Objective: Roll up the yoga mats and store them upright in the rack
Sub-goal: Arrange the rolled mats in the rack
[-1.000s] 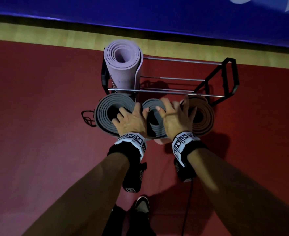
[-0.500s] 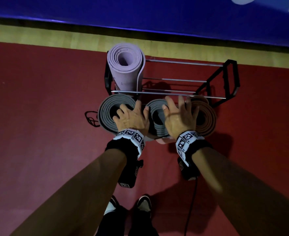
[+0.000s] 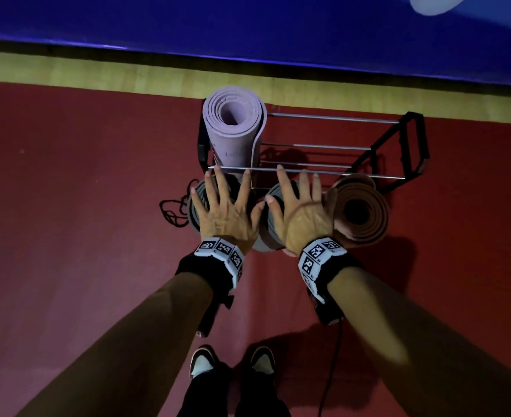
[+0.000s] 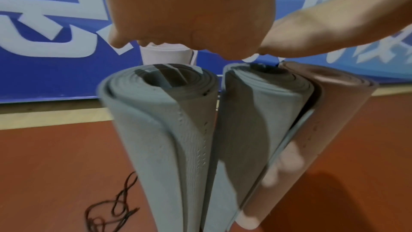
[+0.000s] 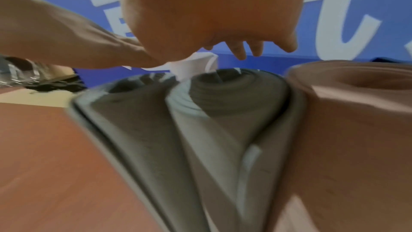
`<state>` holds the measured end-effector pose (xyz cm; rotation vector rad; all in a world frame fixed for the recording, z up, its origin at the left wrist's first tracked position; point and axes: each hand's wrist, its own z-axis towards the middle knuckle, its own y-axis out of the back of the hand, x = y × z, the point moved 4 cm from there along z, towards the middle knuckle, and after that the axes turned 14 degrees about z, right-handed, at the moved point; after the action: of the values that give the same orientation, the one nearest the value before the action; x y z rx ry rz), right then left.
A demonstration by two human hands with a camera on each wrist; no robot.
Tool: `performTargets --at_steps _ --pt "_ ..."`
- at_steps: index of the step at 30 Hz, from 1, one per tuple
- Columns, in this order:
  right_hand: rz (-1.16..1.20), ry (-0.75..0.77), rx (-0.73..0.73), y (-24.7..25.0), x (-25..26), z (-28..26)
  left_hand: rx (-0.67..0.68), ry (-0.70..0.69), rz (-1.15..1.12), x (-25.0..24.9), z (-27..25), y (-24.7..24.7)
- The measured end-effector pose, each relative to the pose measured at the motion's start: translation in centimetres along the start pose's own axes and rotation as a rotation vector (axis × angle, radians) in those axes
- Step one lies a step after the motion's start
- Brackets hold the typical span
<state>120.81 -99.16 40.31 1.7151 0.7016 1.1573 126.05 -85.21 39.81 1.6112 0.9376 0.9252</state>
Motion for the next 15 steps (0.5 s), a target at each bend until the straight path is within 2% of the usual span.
performTargets --at_steps 5,10,15 --pt "-0.001 0.029 0.037 -0.8 5.8 -0.6 0.083 0.026 -0.080 4.3 -2.0 0.8" --pt "0.044 0.124 0.058 -2.5 15.4 -2.1 0.082 0.006 -0.116 12.6 -4.3 1.4" --pt "0.047 0.144 0.094 -5.3 23.1 -2.0 0.157 0.101 -0.116 21.1 -4.8 -0.1"
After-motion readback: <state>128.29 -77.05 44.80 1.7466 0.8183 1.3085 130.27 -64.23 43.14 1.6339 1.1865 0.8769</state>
